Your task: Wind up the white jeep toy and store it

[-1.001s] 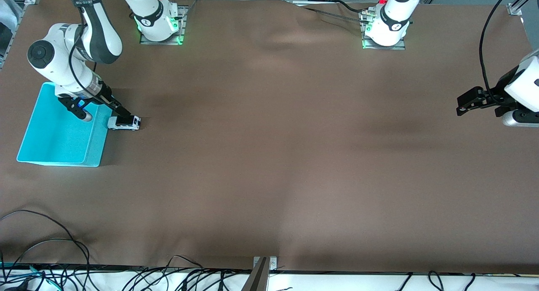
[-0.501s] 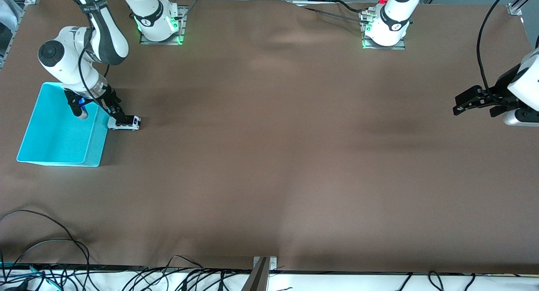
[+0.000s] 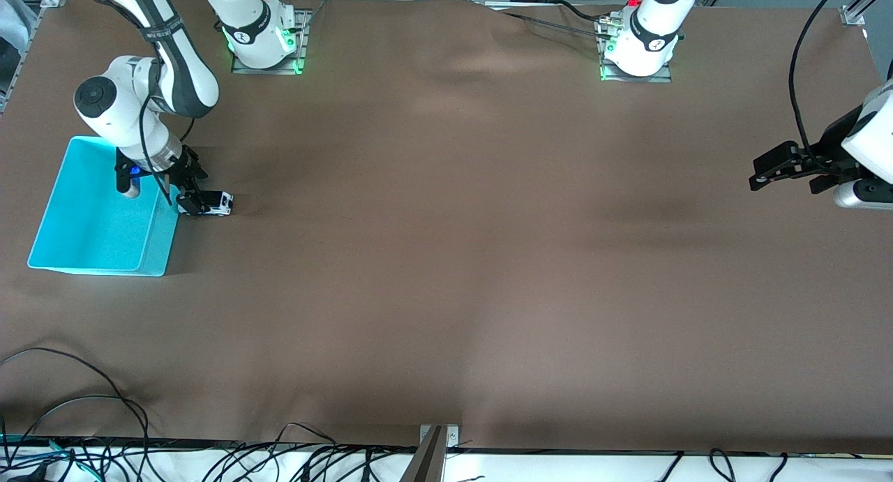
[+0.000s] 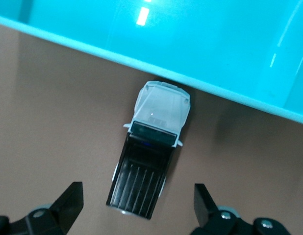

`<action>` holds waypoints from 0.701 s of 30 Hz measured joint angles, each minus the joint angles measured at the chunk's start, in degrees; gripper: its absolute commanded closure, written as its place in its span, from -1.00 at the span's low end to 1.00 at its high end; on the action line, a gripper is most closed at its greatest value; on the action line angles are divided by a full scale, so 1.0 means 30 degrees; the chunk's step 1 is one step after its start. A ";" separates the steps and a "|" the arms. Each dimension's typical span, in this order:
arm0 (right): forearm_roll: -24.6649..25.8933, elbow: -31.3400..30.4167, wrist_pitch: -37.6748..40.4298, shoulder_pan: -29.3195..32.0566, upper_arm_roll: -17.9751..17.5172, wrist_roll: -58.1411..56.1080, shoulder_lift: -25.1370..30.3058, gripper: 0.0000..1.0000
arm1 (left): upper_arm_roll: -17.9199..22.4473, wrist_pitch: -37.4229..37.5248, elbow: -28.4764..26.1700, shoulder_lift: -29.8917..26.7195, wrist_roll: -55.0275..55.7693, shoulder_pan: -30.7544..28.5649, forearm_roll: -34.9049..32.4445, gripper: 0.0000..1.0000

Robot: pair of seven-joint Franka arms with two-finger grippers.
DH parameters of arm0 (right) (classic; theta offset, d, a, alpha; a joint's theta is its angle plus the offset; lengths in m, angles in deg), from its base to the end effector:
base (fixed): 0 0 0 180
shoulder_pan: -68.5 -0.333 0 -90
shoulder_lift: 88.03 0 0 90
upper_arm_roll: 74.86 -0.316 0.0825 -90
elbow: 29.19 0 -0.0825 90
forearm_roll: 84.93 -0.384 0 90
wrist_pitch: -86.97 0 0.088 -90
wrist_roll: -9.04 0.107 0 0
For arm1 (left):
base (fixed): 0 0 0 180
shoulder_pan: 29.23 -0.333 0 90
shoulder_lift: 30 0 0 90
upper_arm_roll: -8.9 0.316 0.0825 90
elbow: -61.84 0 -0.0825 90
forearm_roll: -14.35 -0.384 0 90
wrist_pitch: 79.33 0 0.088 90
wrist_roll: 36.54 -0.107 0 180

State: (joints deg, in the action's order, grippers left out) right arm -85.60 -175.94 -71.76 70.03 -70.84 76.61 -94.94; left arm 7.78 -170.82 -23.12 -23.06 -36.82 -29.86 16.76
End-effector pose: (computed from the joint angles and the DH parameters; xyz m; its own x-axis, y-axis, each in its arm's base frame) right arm 0.4591 -0.0458 0.2306 0.2793 -0.9595 0.0369 -0.9562 -0.2815 -0.0808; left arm 0.5938 -0.0088 0.5989 0.9999 -0.0122 -0.0069 -0.0119 -0.9989 0.0444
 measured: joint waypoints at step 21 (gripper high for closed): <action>-0.0001 -0.0002 -0.1147 0.0320 0.0012 0.0176 -0.1785 -1.00 | -0.0008 0.0001 -0.0007 0.0005 -0.0001 0.0001 0.0000 -1.00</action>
State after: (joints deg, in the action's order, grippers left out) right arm -85.61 -175.95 -75.20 70.99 -70.80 77.14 -100.29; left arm 7.76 -170.82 -23.14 -23.05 -36.82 -29.86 16.76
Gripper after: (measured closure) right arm 0.000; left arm 0.000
